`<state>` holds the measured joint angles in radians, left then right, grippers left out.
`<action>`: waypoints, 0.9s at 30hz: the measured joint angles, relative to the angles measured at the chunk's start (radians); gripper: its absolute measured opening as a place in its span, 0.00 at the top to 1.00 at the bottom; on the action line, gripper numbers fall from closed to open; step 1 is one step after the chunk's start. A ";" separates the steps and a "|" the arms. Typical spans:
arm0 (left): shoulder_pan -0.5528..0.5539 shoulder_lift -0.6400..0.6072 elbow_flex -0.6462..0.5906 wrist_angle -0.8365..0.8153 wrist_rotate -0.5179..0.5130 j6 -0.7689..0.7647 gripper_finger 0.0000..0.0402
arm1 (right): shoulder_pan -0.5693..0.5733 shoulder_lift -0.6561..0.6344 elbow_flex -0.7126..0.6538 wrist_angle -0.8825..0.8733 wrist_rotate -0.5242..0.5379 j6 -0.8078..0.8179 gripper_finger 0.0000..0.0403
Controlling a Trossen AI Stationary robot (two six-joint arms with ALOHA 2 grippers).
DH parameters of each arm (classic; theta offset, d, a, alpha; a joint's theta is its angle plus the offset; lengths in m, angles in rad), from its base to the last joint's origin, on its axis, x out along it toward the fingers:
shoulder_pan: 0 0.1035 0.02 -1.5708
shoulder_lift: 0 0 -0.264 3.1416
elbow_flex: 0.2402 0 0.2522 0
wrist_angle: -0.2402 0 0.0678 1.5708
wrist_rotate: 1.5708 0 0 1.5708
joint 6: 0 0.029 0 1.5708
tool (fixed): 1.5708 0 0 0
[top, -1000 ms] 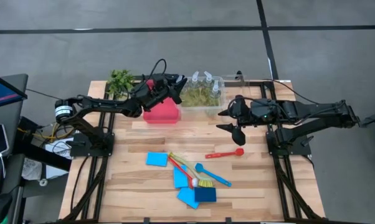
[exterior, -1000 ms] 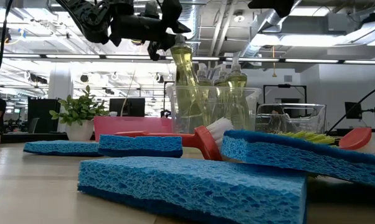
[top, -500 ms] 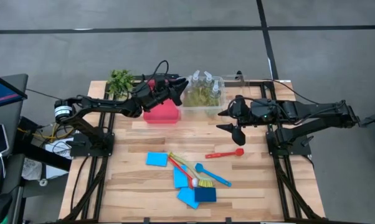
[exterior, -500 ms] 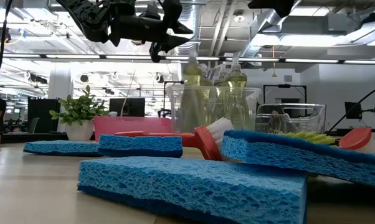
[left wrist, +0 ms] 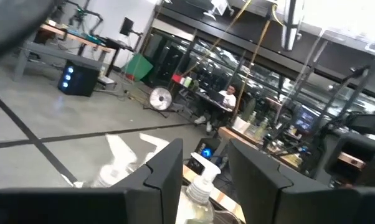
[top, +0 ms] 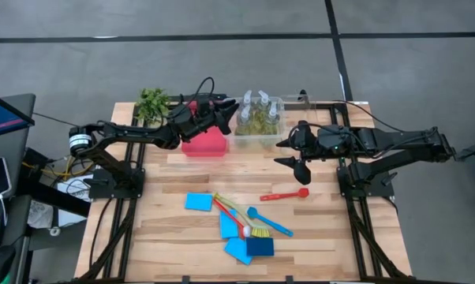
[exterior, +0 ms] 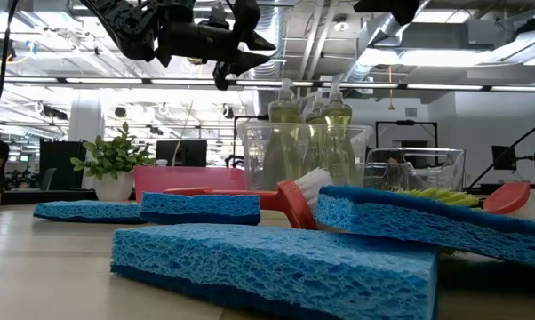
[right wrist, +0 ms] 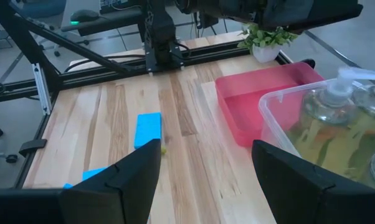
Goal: Pick & Place Kitchen Sink Supplies
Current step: Put the red toilet brush into the red bin
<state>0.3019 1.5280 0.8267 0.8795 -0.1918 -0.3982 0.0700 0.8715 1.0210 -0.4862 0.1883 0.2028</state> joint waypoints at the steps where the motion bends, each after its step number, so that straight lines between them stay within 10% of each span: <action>1: 0.000 0.000 0.000 0.000 0.016 0.000 0.68 | 0.000 0.000 0.000 0.000 0.000 0.000 0.39; 16: -0.043 -0.148 -0.005 -0.188 0.641 -0.033 0.68 | 0.001 0.010 0.000 0.103 -0.004 0.102 0.39; 27: -0.194 -0.245 -0.005 -0.483 0.715 -0.033 0.68 | -0.008 0.147 0.000 0.356 -0.002 0.079 0.39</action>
<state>0.1084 1.2827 0.8215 0.3962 0.5227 -0.4316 0.0620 1.0189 1.0214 -0.1301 0.1866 0.2818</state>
